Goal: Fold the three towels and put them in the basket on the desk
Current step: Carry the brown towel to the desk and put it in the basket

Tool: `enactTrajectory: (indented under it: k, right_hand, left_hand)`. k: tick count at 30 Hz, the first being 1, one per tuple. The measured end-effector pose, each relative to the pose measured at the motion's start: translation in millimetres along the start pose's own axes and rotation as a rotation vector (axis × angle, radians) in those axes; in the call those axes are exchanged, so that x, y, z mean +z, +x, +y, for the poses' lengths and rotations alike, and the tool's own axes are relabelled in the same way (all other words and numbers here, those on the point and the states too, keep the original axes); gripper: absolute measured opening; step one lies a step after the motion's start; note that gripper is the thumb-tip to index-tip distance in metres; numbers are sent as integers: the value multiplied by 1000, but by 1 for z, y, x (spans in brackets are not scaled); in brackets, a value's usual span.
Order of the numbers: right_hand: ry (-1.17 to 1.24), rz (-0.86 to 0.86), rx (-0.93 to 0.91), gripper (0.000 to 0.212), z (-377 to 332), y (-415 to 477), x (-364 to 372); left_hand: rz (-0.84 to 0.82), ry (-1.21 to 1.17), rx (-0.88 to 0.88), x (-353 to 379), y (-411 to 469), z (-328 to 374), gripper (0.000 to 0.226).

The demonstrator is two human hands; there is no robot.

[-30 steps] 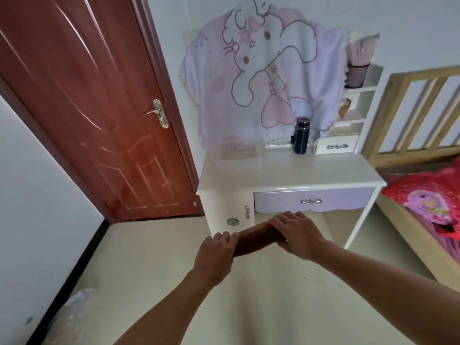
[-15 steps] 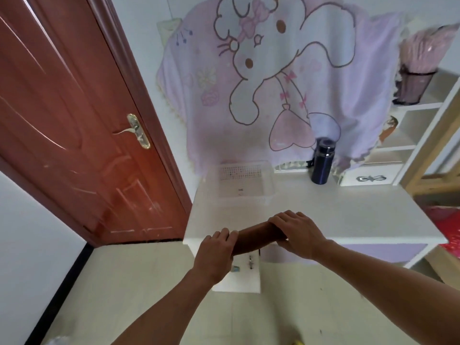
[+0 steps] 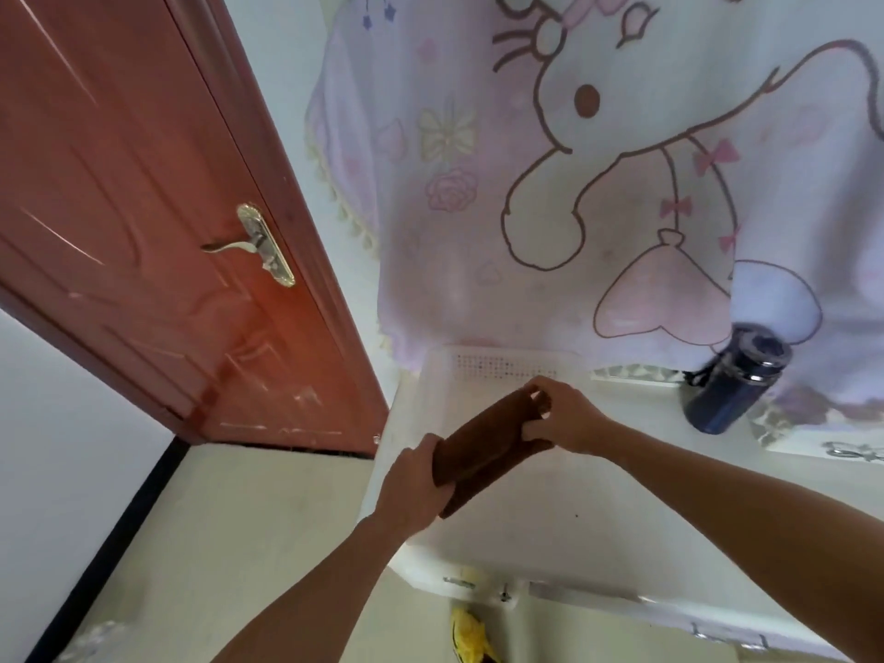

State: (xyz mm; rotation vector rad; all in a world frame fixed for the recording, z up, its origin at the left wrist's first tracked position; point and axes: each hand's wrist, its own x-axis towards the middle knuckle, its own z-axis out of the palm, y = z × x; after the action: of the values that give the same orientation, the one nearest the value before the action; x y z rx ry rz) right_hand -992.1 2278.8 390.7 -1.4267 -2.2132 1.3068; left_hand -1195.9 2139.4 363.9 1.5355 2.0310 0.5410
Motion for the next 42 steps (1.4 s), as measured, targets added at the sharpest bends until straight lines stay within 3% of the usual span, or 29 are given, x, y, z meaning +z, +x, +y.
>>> enactTrajectory:
  k: [3, 7, 12, 17, 21, 24, 28, 32, 35, 39, 42]
  right_hand:
    - [403, 49, 204, 41, -5, 54, 1]
    - [704, 181, 351, 43, -9, 110, 6]
    - [778, 304, 513, 32, 4, 163, 27]
    - [706, 257, 643, 39, 26, 204, 59]
    - [655, 172, 750, 58, 39, 226, 83]
    - [700, 169, 786, 61, 41, 235, 98]
    - [761, 152, 764, 59, 42, 238, 107]
    - [556, 168, 710, 70, 40, 236, 100]
    - [342, 201, 661, 57, 43, 225, 94]
    - [398, 167, 686, 31, 43, 225, 99]
    - [363, 186, 710, 23, 44, 232, 106]
  left_hand:
    - [-62, -264, -146, -5, 43, -10, 44]
    - [-129, -438, -260, 5, 88, -19, 46]
    - [-255, -421, -356, 19, 124, -24, 47]
    - [-284, -288, -420, 31, 137, -36, 48]
    - [-193, -37, -303, 41, 132, -39, 50]
    - [-125, 178, -104, 45, 125, -39, 36]
    - [-222, 329, 25, 48, 123, -46, 31]
    - [-234, 442, 106, 44, 130, -43, 33]
    - [-300, 421, 182, 44, 131, -35, 37]
    - [-492, 489, 157, 42, 135, -40, 46]
    - [-606, 573, 246, 42, 138, -47, 39]
